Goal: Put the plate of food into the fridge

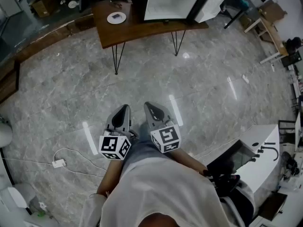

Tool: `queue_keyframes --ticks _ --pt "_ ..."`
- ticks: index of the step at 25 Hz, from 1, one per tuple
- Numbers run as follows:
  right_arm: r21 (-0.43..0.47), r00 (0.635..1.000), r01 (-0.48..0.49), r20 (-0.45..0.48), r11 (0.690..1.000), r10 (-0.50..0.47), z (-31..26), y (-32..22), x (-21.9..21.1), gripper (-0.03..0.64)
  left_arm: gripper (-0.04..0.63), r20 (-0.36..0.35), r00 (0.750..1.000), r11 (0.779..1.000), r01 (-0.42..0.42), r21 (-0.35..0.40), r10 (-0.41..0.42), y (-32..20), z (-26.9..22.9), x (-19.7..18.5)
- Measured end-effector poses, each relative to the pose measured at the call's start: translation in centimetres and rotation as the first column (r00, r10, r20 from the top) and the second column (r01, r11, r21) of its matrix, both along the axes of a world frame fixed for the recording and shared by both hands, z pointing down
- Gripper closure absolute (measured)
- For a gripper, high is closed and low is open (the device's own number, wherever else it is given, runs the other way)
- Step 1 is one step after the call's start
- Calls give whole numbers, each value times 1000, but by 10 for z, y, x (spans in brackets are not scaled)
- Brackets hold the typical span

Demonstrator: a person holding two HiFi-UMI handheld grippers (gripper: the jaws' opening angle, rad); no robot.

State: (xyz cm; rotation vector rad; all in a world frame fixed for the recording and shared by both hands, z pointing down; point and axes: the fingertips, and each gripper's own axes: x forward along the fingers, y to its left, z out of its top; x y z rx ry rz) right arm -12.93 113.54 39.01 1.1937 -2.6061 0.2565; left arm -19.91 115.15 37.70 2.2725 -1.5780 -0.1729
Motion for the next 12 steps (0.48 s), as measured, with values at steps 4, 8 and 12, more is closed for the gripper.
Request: queue_keyframes --ticks 4,8,12 --pt "1 1000 5 -9 1000 -5 1 0 1 600 577 0 1000 1000 4 -1 -4 -1 1 2" --pt "-4 1000 3 -9 1000 -3 3 0 6 600 577 -1 1000 1000 1 -8 -1 -3 4 5" --pt "-9 1000 5 -5 1000 -5 6 0 8 600 577 0 1000 1000 -3 -10 3 -3 5 8"
